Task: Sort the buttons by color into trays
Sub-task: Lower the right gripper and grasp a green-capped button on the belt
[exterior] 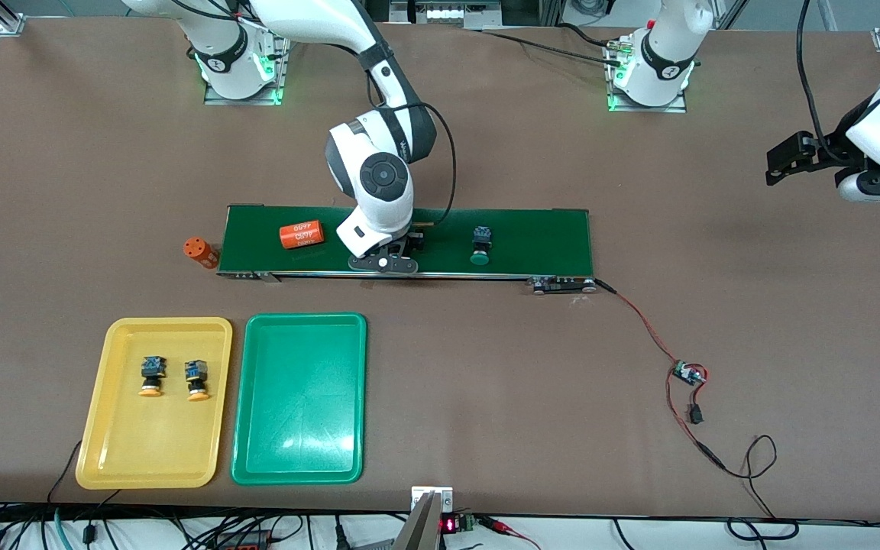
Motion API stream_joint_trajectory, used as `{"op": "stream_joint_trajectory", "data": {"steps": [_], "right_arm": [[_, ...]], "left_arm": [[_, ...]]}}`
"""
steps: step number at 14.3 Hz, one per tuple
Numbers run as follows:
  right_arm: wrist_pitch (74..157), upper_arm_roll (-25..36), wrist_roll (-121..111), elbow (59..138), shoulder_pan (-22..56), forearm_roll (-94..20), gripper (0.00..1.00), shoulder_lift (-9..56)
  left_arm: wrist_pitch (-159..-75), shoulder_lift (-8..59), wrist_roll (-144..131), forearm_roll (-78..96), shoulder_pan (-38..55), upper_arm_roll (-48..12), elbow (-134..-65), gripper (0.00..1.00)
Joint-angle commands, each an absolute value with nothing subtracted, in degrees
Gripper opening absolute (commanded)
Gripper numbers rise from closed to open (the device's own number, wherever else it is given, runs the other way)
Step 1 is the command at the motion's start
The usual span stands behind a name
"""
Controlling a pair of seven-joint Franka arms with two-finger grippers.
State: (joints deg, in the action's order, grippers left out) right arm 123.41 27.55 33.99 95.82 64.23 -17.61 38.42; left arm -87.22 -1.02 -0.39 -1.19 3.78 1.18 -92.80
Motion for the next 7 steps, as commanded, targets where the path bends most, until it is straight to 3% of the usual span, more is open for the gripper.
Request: {"op": "stream_joint_trajectory", "data": {"steps": [1, 7], "right_arm": [[122.9, 27.7, 32.7, 94.8, 63.7, -18.9, 0.17, 38.5], [122.6, 30.8, 32.4, 91.3, 62.4, -18.8, 0.09, 38.0]], "left_arm": [[-86.6, -1.1, 0.9, -0.4, 3.7, 1.1, -92.3, 1.00], [-87.4, -0.8, 0.8, -0.4, 4.1, 1.0, -92.0, 1.00]]}}
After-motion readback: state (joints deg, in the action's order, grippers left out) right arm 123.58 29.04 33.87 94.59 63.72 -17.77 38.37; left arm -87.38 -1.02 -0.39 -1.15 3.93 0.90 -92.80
